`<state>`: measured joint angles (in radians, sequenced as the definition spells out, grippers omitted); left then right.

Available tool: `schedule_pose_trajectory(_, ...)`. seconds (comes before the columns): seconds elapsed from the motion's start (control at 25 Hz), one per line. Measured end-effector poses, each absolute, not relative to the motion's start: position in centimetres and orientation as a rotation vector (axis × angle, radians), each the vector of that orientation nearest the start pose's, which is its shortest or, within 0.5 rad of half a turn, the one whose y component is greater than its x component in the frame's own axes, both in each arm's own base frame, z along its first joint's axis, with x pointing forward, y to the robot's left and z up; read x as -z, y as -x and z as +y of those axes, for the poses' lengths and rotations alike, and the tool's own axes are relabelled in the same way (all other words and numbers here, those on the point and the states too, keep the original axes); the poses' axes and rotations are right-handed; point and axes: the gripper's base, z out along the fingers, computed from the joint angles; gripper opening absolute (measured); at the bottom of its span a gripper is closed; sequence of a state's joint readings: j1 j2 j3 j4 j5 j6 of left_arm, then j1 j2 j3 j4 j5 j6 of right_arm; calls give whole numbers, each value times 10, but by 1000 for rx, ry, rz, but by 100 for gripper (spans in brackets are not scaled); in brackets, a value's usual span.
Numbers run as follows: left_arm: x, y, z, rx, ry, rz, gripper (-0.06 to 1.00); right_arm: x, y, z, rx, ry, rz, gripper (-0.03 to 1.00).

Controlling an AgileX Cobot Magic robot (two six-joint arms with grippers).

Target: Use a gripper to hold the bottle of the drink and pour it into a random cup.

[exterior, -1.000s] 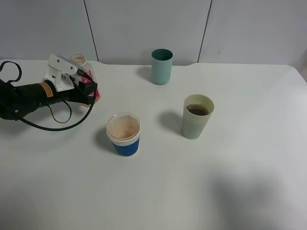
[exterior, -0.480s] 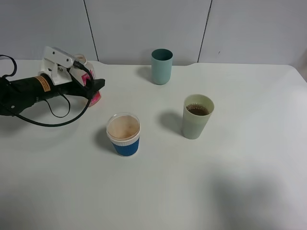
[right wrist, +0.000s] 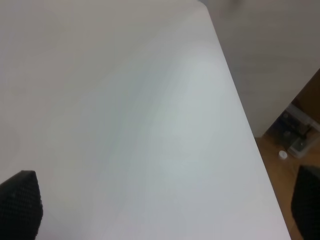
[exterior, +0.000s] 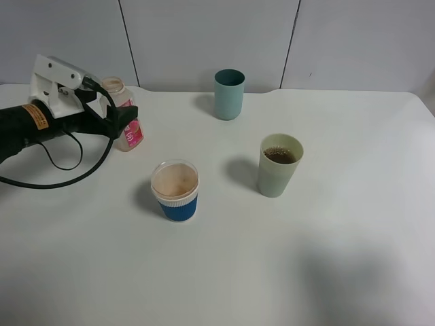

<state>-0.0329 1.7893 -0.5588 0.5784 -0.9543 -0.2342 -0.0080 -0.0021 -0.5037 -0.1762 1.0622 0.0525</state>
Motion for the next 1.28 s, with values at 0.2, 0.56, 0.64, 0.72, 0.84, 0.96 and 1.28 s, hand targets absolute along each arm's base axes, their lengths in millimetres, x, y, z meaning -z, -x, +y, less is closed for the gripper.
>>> schedule_pose_trajectory(0.2,-157,-281,-40,229,-428,1869,98,-279,7,-14,183,-70,2031,99)
schedule_pose_trajectory(0.56,-198,-255,-21,40,-315,2018,98,-279,7,-14,183,-70,2031,99)
schedule_pose_trajectory(0.64,-212,-246,-18,6,-304,2011,98,-279,7,-14,183,-70,2031,99)
schedule_pose_trajectory(0.72,-229,-234,-15,-28,-287,1994,98,-279,7,-14,183,-70,2031,99)
schedule_pose_trajectory(0.84,-251,-213,-9,-78,-243,1988,98,-279,7,-14,183,-70,2031,99)
schedule_pose_trajectory(0.96,-277,-191,-4,-113,-182,1967,98,-279,7,-14,183,-70,2031,99)
schedule_pose_trajectory(1.28,-329,-130,7,-178,-66,1897,98,-279,7,-14,183,-70,2031,99)
